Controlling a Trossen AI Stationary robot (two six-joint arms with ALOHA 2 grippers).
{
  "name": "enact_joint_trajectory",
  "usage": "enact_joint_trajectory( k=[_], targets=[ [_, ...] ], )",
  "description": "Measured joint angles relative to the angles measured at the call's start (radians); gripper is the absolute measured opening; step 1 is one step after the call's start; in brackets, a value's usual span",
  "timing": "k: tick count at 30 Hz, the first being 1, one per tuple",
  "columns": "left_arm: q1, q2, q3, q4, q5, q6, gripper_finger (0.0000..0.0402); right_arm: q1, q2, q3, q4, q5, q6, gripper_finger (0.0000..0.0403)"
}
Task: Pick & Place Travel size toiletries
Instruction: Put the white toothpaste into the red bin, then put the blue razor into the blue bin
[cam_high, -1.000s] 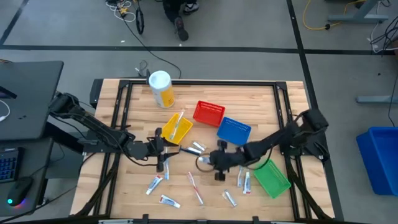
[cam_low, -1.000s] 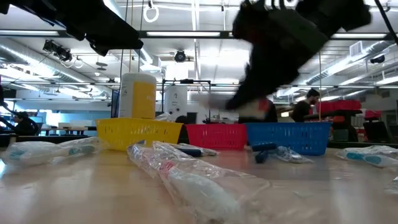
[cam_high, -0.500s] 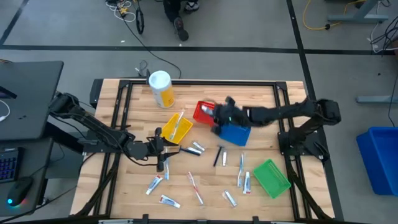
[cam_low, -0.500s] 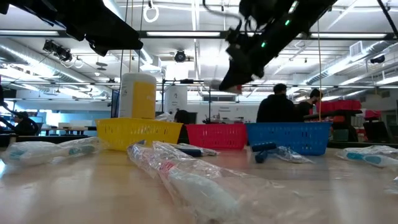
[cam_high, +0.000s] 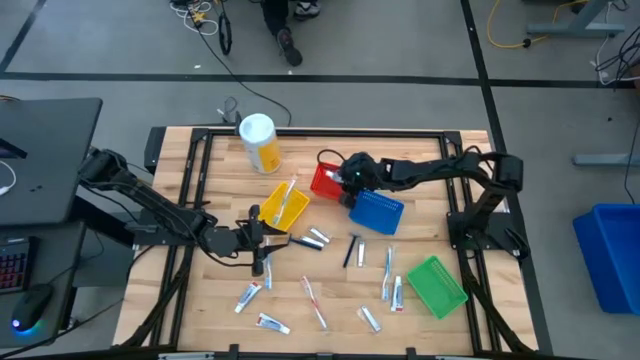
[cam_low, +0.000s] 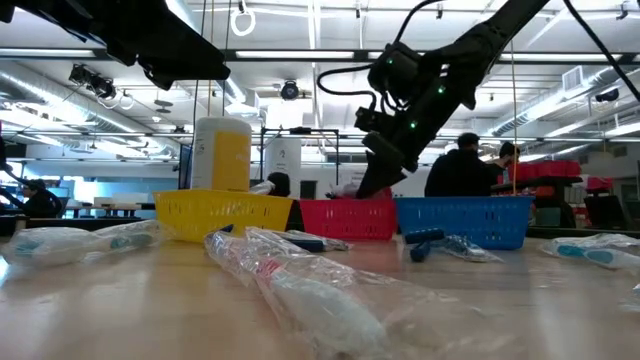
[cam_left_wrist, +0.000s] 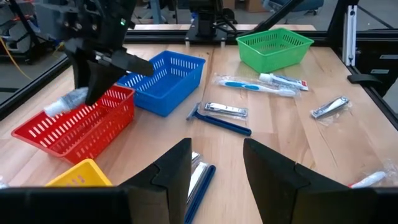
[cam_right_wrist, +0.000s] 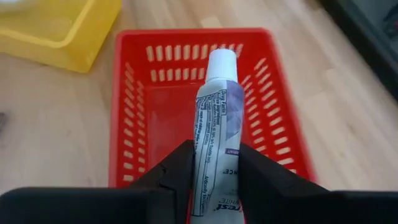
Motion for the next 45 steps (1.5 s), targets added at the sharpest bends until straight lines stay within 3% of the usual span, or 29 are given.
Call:
enact_joint_trajectory(
  k=[12,19,27,38,45],
  targets=[
    [0.0,0.0,0.0,0.0,-0.022,0.0,0.0155,0.005,0.005,0.0,0.055,-0.02,-0.012,0.0194],
    [0.0,0.0,0.0,0.0,-0.022,-0.001,0.0155,0.071,-0.011,0.0,0.102,-0.027,-0.039,0.0216],
    [0.0,0.0,0.0,-0.002,-0.015,-0.004,0.0155,0.225,-0.08,0.0,0.096,-0.032,-0.048,0.0207],
    [0.0,0.0,0.0,-0.003,-0.018,-0.011,0.0155,0.389,-0.081,-0.034,0.009,-0.338,-0.11,0.0189],
    [0.0,0.0,0.0,-0.003,-0.018,-0.035,0.0155,0.427,-0.081,-0.1,0.012,-0.329,-0.139,0.0183]
  ],
)
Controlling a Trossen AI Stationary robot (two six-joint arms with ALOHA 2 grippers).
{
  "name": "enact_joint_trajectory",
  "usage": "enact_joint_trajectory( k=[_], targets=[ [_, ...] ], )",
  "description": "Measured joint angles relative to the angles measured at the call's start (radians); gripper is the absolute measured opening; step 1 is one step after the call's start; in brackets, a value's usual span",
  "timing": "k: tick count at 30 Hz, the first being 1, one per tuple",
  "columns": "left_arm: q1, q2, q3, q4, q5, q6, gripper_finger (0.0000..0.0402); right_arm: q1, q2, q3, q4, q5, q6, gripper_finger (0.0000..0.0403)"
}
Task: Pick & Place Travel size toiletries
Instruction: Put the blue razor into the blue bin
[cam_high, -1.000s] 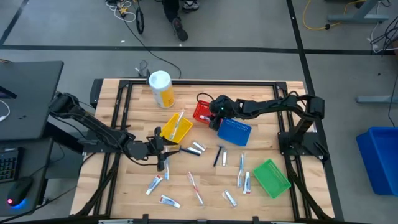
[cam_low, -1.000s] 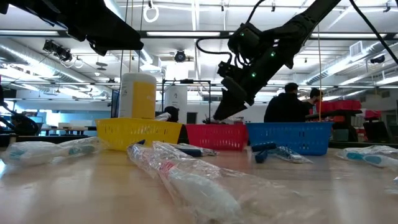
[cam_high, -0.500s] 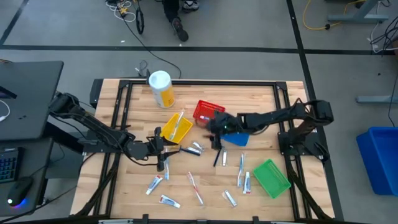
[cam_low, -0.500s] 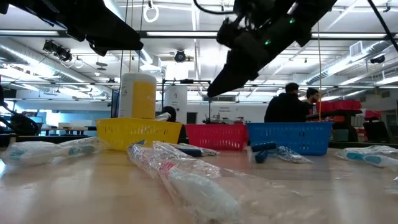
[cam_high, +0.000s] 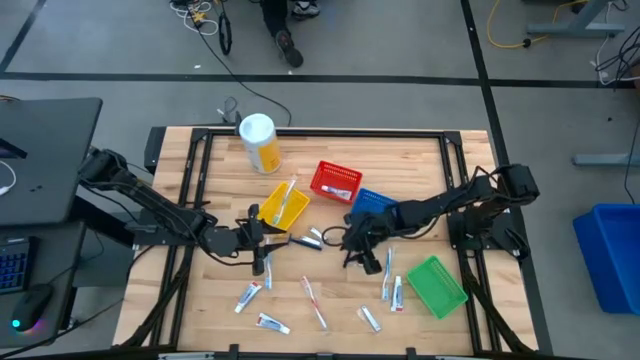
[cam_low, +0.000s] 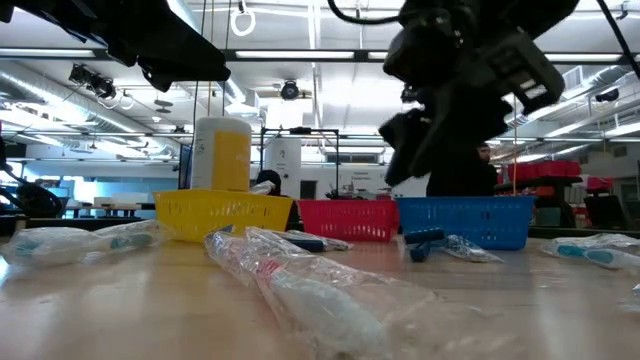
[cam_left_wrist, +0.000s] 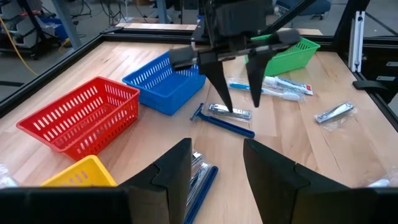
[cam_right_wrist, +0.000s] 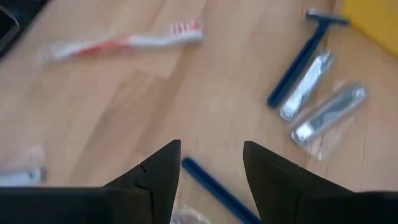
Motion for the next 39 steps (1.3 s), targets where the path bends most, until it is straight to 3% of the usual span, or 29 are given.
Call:
enact_joint_trajectory(
  k=[13,24,28,33,39],
  targets=[
    [0.0,0.0,0.0,0.0,0.0,-0.001,0.0155,0.001,0.001,-0.137,0.143,0.039,-0.09,0.0182],
    [0.0,0.0,0.0,0.001,-0.066,-0.001,0.0155,0.003,0.038,-0.114,0.155,0.046,-0.127,0.0191],
    [0.008,0.0,0.001,0.009,-0.074,-0.001,0.0155,0.004,0.073,-0.015,0.069,0.02,-0.129,0.0199],
    [0.021,0.0,0.001,0.024,-0.075,-0.001,0.0155,0.005,0.128,0.092,-0.175,0.007,-0.166,0.0201],
    [0.026,0.0,0.001,0.025,-0.074,0.011,0.0155,0.018,0.191,0.128,-0.196,0.044,-0.216,0.0194]
  ],
)
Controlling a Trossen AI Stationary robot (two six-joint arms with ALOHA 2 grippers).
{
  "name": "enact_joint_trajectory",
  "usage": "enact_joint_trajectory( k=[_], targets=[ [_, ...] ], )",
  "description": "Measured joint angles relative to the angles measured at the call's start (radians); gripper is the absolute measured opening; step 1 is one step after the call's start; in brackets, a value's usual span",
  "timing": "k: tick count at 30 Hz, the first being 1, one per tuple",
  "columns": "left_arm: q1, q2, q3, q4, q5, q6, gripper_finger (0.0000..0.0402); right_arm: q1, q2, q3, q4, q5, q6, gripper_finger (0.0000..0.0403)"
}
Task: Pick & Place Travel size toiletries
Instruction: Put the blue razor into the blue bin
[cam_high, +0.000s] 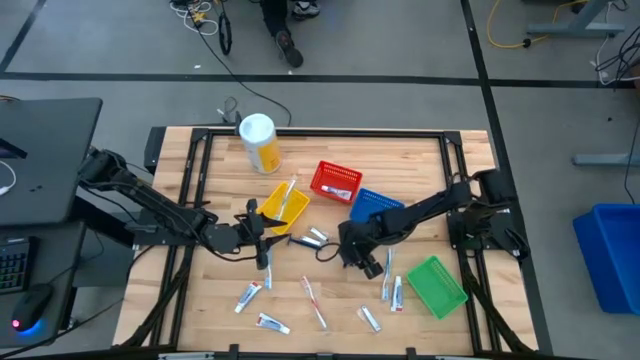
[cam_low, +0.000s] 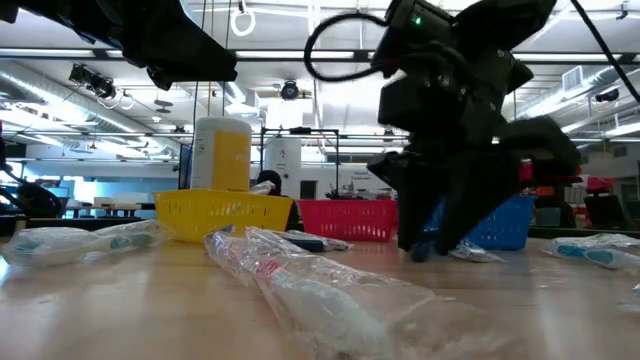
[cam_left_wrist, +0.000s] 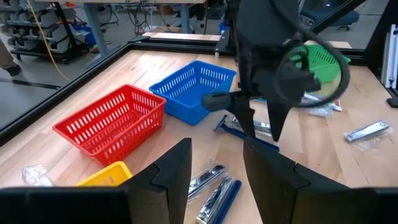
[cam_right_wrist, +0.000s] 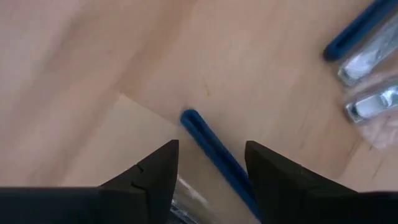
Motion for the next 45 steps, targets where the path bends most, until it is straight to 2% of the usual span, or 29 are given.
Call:
enact_joint_trajectory(
  k=[6,14,18,27,34,41,45],
  targets=[
    [0.0,0.0,0.0,0.004,0.026,-0.002,0.0155,-0.003,0.02,0.005,-0.002,-0.001,-0.039,0.0176],
    [0.0,0.0,0.0,-0.001,0.037,0.0,0.0155,-0.003,0.022,0.003,0.009,0.001,-0.05,0.0106],
    [0.0,0.0,0.0,-0.001,0.052,0.0,0.0155,-0.005,0.023,0.002,0.017,0.003,-0.05,0.0084],
    [0.0,0.0,0.0,-0.001,0.055,0.0,0.0155,-0.005,0.012,0.0,0.092,0.013,-0.008,0.0074],
    [0.0,0.0,0.0,0.002,0.054,0.0,0.0155,-0.005,0.003,0.089,0.076,0.009,0.084,0.0055],
    [0.0,0.0,0.0,0.006,0.059,-0.003,0.0155,-0.009,0.002,0.199,-0.018,0.017,0.089,0.0054],
    [0.0,0.0,0.0,0.007,0.062,-0.003,0.0155,-0.009,0.001,0.26,-0.143,0.118,0.084,0.0054]
  ],
)
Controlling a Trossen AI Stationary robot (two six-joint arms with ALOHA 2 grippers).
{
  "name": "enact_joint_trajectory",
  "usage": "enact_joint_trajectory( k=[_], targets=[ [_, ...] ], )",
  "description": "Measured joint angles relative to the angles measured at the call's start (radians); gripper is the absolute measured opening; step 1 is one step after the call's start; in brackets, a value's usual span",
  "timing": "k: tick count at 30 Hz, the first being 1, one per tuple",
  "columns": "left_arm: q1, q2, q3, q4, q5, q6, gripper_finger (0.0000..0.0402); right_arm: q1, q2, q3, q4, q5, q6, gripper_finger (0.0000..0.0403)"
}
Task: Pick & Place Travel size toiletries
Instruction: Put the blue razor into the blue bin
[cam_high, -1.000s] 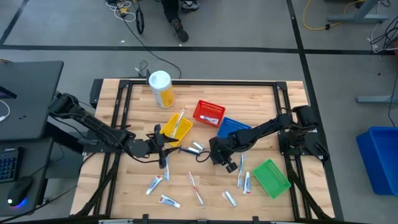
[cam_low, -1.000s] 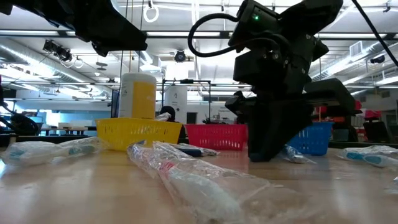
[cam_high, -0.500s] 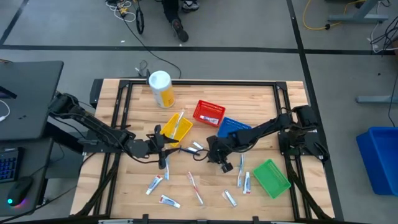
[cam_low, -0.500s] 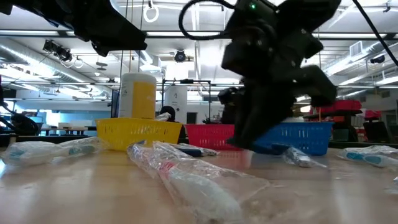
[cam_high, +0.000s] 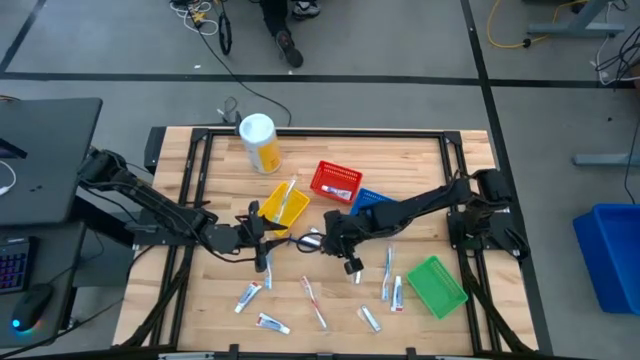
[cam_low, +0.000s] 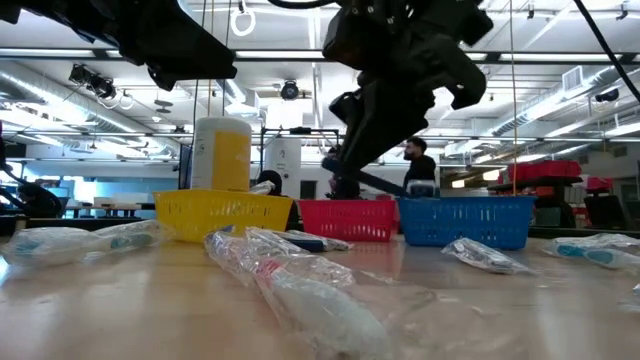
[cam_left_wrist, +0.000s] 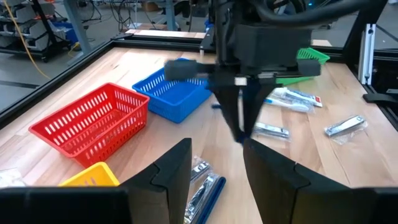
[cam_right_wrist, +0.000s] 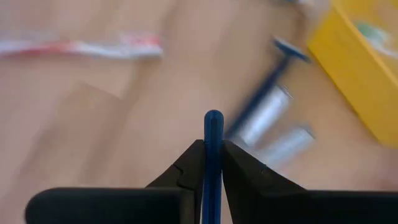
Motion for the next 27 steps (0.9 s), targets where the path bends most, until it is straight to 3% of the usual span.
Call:
enact_joint_trajectory(
  k=[6,18,27],
  targets=[
    [0.0,0.0,0.0,0.001,0.0,0.0,0.0155,-0.004,-0.002,0.117,-0.299,0.232,0.088,0.0053],
    [0.0,0.0,0.0,0.003,0.0,0.0,0.0155,-0.004,-0.044,0.134,-0.548,0.346,0.218,0.0053],
    [0.0,0.0,0.0,0.002,0.001,0.0,0.0155,-0.049,-0.196,0.007,-0.511,0.378,0.215,0.0053]
  ],
)
